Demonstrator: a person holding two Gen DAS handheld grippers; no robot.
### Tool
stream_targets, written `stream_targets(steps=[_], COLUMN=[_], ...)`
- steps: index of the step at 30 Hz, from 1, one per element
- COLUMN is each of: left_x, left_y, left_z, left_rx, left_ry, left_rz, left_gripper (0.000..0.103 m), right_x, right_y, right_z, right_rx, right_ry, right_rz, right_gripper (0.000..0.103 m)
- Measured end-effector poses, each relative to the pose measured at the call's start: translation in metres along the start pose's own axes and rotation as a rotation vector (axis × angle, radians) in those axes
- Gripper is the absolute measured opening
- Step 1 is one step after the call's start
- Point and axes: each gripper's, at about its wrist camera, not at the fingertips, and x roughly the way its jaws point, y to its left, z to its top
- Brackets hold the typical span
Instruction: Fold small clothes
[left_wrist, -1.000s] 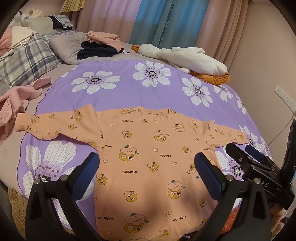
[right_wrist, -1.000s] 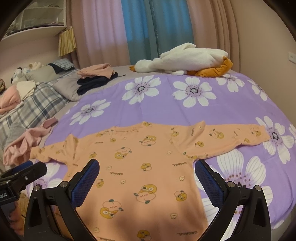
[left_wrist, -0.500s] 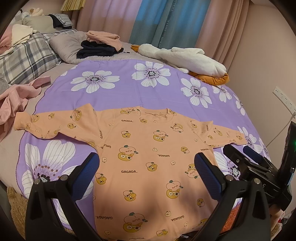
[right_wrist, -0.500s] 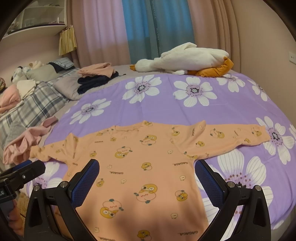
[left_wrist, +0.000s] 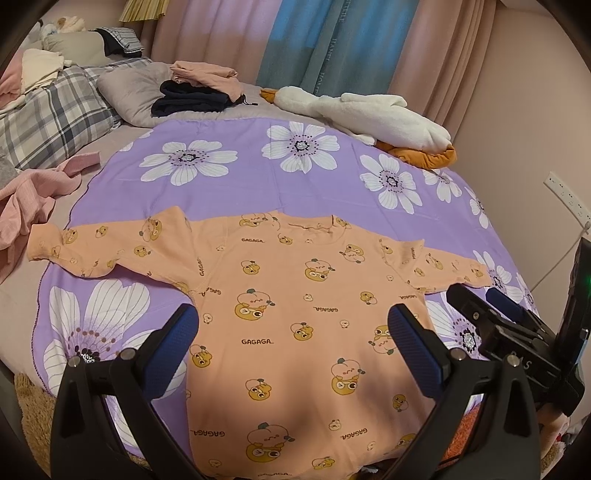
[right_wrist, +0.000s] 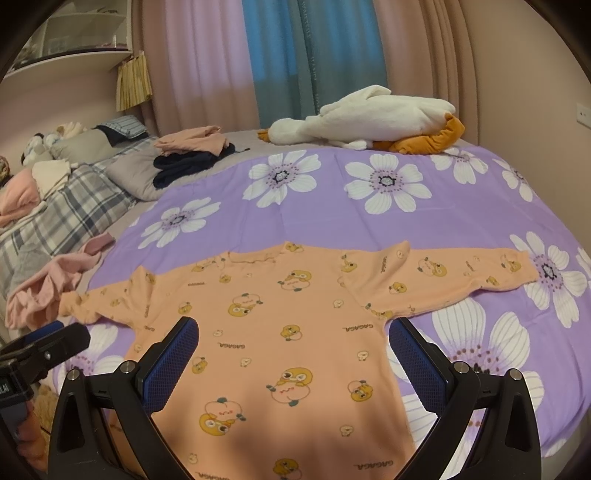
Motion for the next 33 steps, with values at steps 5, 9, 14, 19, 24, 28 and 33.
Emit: stream_targets(steps=[5, 9, 14, 19, 24, 28, 33], left_x=[0.001, 0.002, -0.002, -0.003, 0.004, 0.009, 0.016], left_y=[0.002, 0.003, 0.004, -0.001, -0.003, -0.005, -0.012], left_z=[0.004, 0.006, 0.015, 0.019, 0.021, 0.026, 0.034], left_rx=[-0.001, -0.013, -0.030, -0.017, -0.002, -0.001, 0.010], left_ry=[0.001, 0.005, -0.005, -0.018, -0.007, -0.008, -0.009], left_rz=[-0.014, -0.015, -0.028, -0.004, 0.010, 0.008, 0.003], left_gripper=[0.102, 0.102, 0.102, 0.102, 0.102, 0.102, 0.102], right_x=[-0.006, -0.005, -0.015, -0.018, -0.010, -0.005, 0.000], right_y=[0.002, 0.002, 0.003, -0.002, -0.005, -0.008, -0.018], right_z=[0.002, 0.010, 0.030, 0.050, 0.058, 0.065, 0.088], right_rx=[-0.006, -0.025, -0.042, -0.031, -0.025, -0.025, -0.030], right_ry=[-0.012, 0.003, -0.019, -0.021, -0.010, 0.020, 0.013], right_rz=[-0.004, 0.001, 0.074, 0.151, 0.164, 0.205, 0.229], right_gripper=[0.103, 0.103, 0.103, 0.103, 0.103, 0.103, 0.103])
